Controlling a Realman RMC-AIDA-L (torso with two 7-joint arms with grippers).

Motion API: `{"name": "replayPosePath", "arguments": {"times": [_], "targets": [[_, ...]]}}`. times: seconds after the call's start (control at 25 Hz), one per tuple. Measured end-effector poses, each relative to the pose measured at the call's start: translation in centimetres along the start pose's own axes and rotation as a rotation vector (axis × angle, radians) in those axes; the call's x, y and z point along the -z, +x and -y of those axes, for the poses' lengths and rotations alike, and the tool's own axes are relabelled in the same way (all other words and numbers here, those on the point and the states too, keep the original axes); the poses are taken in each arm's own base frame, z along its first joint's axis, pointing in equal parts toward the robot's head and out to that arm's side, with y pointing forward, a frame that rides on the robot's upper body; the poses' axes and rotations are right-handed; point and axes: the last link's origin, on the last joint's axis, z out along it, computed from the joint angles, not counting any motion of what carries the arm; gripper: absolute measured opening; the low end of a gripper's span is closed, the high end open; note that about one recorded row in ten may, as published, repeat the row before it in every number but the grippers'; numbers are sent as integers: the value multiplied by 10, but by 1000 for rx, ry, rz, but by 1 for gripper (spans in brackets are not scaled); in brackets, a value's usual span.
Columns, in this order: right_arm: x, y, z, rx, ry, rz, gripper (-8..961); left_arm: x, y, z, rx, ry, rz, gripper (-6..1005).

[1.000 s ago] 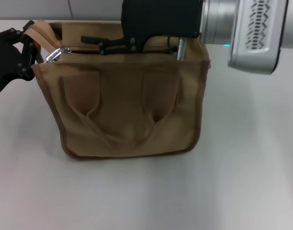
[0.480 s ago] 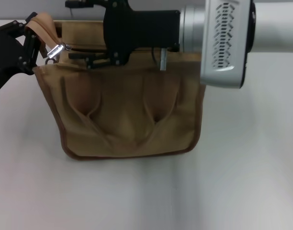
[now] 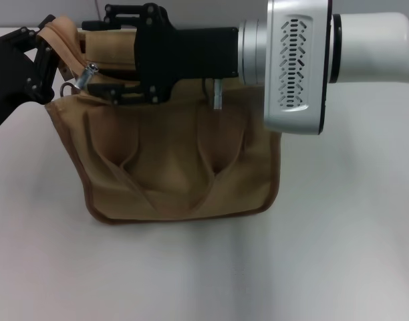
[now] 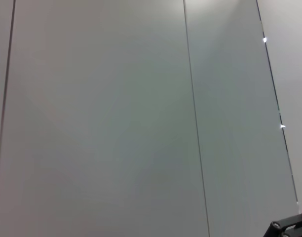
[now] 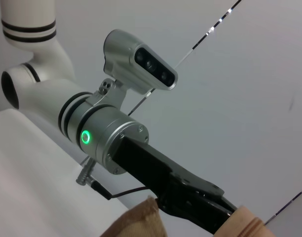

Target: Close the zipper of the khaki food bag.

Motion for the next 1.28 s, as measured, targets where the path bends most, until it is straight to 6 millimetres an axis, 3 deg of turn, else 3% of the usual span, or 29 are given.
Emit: {"name": "replayPosePath", "arguments": {"times": [0.24,0.44,0.64,0.72,0.84,0.88,0.92,0.96,1.04,1.08,1.12,1.28], "targets": [[-4,1,-3,23,8,-13,752,0,1,-2,8,-12,-12,53],[-8,1,-6,49,-1,-29,555,-1,2,-2,23,-16,-15,54],[-3,-3,-5,-5,14,-5,554,-1,2,-2,22,-12,-16,55],[11,-10,-3,-117,47,64,554,-1,3,-1,20,-9,-18,56],[18,-11,-1,-163,62,86,556,0,3,-1,20,-9,-18,56],[31,-14,3,-282,88,129,556,0,3,-1,18,-8,-18,57],[31,-14,3,-282,88,129,556,0,3,-1,18,-8,-18,57],[43,-15,9,-446,106,171,556,0,3,-1,17,-8,-18,57],[48,-16,12,-540,112,191,556,1,3,-1,14,-8,-19,58],[55,-16,18,-739,107,219,556,0,3,-1,11,-9,-20,58],[55,-16,18,-739,107,219,556,0,3,-1,11,-9,-20,58],[58,-15,29,-1134,9,173,557,-1,3,-1,-1,-13,-24,59]]}}
